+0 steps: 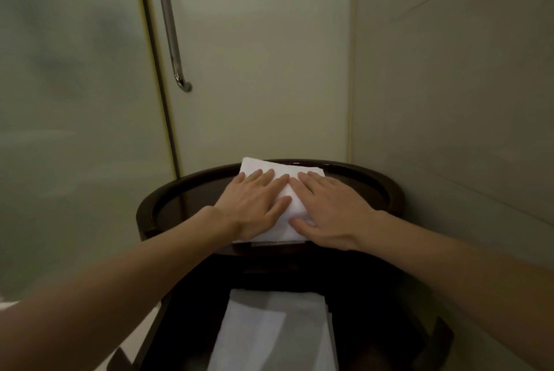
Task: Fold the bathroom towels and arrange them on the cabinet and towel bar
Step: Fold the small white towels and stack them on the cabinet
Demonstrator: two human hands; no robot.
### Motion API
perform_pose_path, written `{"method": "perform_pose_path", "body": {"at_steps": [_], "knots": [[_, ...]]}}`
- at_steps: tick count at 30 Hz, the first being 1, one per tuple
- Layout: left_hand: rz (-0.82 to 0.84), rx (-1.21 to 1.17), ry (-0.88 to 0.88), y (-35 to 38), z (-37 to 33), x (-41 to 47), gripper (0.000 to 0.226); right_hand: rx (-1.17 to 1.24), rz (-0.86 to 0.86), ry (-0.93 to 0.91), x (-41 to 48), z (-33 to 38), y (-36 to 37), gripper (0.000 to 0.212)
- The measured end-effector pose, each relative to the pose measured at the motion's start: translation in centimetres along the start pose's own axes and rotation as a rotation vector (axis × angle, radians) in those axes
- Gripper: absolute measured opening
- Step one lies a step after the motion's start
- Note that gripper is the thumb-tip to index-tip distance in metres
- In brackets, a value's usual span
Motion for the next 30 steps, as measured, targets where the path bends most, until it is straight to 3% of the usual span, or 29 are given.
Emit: {"method": "perform_pose_path", "body": {"at_steps": [5,9,12,19,23,26,30], "knots": [[-0.167,-0.077,0.095,-2.3,-1.3,-3.9,0.055,-0.069,-0.026,-0.027,-1.9,1.0,-0.8,0.078],[-0.241,-0.128,0.255,-2.8,-2.2,-7.4,0.042,-0.115,-0.022,-0.160,-4.0,2.6,-1.6,0.065],[-0.110,-0.181,0.323,-1.6,-2.8,-9.2,0.042,-0.138,0.012,-0.279,-5.5,4.1,-1.4,0.056],[0.394,-0.134,0.267,4.6,-3.9,-11.7,0.038,-0.094,0.174,-0.467,-7.9,6.4,1.0,0.042],[0.602,-0.166,0.221,7.2,-4.8,-12.3,0.064,0.010,0.444,-0.375,-8.1,6.7,3.6,0.047],[0.691,-0.183,0.239,8.5,-5.5,-12.3,0.066,0.090,0.658,-0.264,-8.3,7.1,5.3,0.057],[0.720,-0.107,0.271,9.5,-6.1,-12.1,0.068,0.122,0.719,-0.285,-8.4,8.1,6.2,0.051]]}}
Point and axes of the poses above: each hand's wrist, its own x-axis towards the middle knuckle, its own y-axis out of the palm, z = x × y, the point moved 4 cm from there along x, towards the middle knuckle, and after that the axes turned 6 degrees about z, right-handed, at the moved point
